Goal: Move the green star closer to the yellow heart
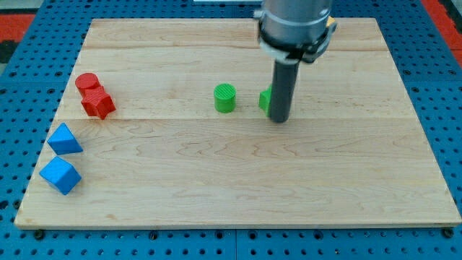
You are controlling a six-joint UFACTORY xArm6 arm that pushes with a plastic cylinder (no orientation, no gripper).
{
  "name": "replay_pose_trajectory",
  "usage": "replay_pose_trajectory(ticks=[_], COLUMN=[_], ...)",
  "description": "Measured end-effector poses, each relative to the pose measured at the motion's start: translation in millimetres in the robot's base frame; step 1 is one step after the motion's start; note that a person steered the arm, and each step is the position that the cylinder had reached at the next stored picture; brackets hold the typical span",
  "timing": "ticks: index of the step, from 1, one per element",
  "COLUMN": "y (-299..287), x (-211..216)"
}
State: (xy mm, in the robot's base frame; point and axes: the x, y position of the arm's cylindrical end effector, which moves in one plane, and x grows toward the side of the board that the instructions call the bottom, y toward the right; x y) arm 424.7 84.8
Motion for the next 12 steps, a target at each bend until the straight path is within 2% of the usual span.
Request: replay_pose_trajectory(ticks=[1,2,4,5,6,7,8,9,10,11,12], y=[24.1,40.9,45.5,8.2,-21.3,48.6,89.7,96.1,43.5,-16.3,-26.5], x=[-48.0,-54.2,-10.3,27.4,-31.1,-80.4,-89.5,-37.3,-19.9,-31.8,-70.9])
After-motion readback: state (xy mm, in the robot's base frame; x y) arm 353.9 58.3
